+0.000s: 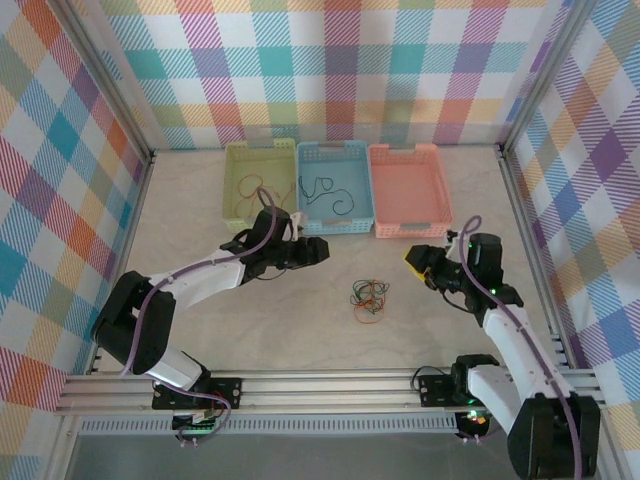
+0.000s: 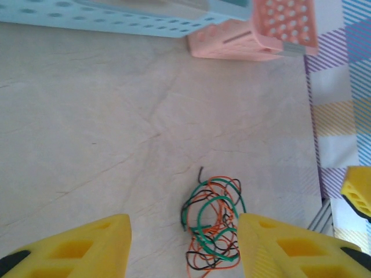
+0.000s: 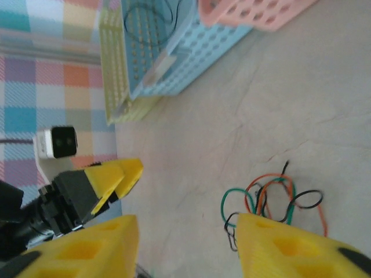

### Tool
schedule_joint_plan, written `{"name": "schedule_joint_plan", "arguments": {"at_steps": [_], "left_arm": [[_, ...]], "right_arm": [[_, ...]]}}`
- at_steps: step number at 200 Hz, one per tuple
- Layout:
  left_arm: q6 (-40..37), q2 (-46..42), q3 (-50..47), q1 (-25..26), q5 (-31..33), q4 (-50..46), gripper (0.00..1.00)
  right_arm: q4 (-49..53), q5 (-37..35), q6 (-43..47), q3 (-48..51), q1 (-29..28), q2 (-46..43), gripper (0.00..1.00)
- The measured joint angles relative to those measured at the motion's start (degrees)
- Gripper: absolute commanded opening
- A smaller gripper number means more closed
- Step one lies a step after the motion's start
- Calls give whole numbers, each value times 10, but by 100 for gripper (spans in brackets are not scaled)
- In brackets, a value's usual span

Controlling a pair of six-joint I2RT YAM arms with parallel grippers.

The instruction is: Untangle the cables

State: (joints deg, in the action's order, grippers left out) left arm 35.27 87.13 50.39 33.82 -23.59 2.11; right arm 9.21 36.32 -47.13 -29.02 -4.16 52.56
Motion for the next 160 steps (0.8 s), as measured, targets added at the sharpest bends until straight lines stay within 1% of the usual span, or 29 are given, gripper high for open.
{"name": "schedule_joint_plan", "arguments": {"at_steps": [12,31,48,97,121,160], "left_arm": [[2,7,0,3,-6,15,52],[10,25,0,5,-16,33,52],[18,45,-1,7,-24,48,52],[46,120,1,35,-51,78,52],[59,148,7,43,-63,86,52],[71,186,35,62,-75,90,51]], "right_arm": [[9,0,1,-11,-31,36,45],[30,-6,3,-26,-82,93,48],[41,-12,9,-40,-109,133,49],[37,-14,31,-63,-113,201,47],[34,-28,46,-63,-113,202,45],[23,-59,77,-63,-113,184,45]]}}
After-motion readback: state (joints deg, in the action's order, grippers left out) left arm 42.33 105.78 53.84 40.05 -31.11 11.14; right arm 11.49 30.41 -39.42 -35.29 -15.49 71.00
